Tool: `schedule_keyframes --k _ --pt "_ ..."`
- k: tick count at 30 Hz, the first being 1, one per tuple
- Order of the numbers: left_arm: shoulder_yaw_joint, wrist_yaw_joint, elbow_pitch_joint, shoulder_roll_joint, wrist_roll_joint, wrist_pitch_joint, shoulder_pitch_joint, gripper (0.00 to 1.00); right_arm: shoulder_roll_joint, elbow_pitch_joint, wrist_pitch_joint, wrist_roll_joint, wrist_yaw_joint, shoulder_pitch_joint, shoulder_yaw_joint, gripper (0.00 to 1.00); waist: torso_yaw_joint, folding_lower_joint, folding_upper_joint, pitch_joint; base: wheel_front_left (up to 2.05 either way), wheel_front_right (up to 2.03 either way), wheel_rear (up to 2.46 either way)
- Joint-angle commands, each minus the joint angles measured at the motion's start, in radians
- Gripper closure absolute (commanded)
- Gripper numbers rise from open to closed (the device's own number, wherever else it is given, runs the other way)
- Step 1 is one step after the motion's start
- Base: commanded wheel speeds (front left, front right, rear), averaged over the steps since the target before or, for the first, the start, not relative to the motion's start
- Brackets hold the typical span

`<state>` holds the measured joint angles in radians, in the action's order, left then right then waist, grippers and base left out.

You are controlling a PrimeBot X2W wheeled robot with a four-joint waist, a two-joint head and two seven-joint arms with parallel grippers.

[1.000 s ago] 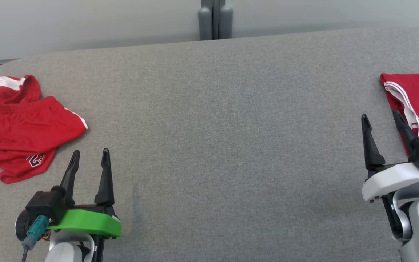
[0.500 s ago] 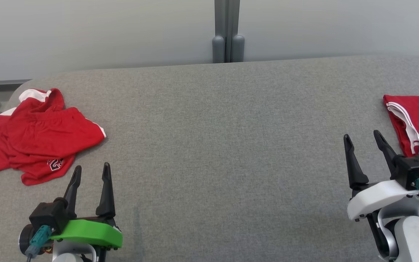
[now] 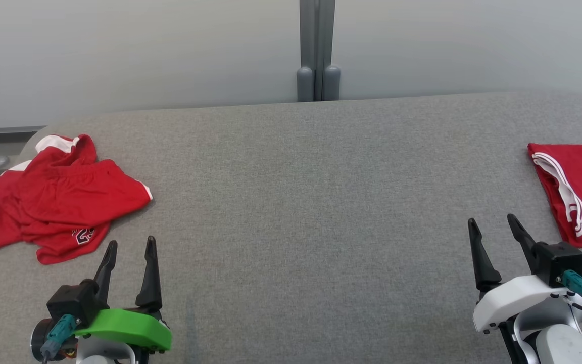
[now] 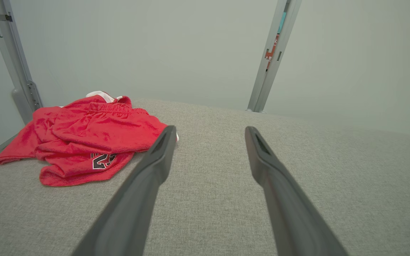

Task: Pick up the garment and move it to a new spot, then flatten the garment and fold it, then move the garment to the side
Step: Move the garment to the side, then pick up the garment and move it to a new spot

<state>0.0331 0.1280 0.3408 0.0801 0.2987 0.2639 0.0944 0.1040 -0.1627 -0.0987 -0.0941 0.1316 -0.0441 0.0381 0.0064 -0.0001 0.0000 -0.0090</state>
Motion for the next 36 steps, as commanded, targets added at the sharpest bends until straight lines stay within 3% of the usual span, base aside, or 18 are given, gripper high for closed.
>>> schedule_keyframes --k 1,19,36 --pt "0.002 0.003 0.008 0.011 0.007 0.0 0.019 0.0 -0.005 -0.002 -0.009 0.005 -0.002 0.015 0.002 0.0 -0.002 0.0001 0.0 -0.008 0.0 0.0 0.0" --pt "0.02 0.003 0.034 0.025 0.019 0.0 0.033 0.0 -0.031 -0.007 -0.024 0.016 -0.002 0.036 0.012 0.0 0.025 0.0001 0.0 -0.021 0.0 0.0 0.0" --pt "0.009 0.0 0.02 0.046 0.016 0.0 0.002 0.0 -0.048 -0.004 -0.034 0.007 -0.002 0.041 -0.002 0.0 0.248 0.0001 0.0 -0.028 0.0 0.0 0.0"
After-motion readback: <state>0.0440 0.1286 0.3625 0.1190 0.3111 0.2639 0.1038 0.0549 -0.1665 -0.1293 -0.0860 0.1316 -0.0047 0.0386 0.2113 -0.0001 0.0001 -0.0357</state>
